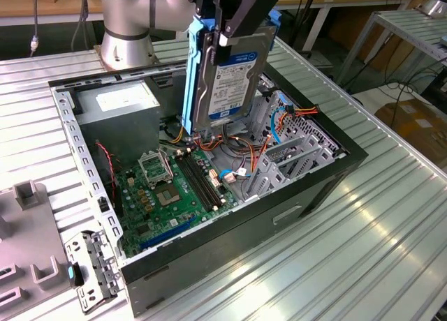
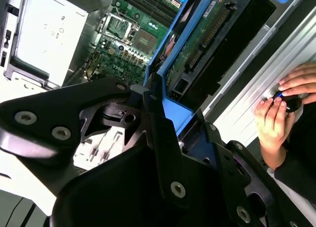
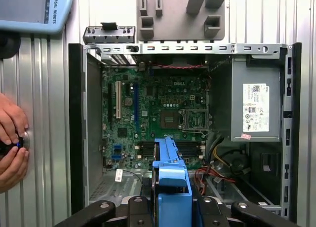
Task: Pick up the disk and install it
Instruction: 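Insert the disk into the insertion slot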
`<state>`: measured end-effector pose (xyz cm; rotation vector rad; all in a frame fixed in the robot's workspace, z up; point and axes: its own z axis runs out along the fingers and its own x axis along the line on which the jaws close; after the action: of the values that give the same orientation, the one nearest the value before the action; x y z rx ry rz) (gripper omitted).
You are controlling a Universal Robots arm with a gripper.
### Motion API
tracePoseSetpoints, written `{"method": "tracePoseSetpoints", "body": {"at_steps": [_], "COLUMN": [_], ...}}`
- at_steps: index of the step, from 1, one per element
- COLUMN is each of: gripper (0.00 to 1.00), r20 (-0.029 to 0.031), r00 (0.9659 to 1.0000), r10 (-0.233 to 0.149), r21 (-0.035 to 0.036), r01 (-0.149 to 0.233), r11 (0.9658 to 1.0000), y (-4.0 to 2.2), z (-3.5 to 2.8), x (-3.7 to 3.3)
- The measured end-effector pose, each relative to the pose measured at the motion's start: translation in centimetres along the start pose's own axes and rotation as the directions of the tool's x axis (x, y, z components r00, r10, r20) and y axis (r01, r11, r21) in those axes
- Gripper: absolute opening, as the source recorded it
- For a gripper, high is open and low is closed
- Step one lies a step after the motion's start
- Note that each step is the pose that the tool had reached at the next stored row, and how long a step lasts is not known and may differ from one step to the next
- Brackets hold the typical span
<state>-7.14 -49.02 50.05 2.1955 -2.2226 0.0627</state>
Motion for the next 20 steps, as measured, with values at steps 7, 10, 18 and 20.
{"method": "tracePoseSetpoints", "body": {"at_steps": [7, 10, 18, 20], "gripper": [0.37, 0.37, 0.37, 0.37], "r20": [0.0000, 0.0000, 0.0000, 0.0000], "r00": [1.0000, 1.0000, 1.0000, 1.0000], "r10": [0.000, 0.000, 0.000, 0.000], "r21": [-0.0001, -0.0010, -0.0046, -0.0056], "r01": [0.000, 0.000, 0.000, 0.000], "r11": [1.0000, 1.0000, 1.0000, 1.0000], "y": [-0.08, -0.85, -3.99, -4.31], "z": [0.06, 0.07, 0.35, 0.37], "x": [1.10, 1.22, 4.41, 4.68]}}
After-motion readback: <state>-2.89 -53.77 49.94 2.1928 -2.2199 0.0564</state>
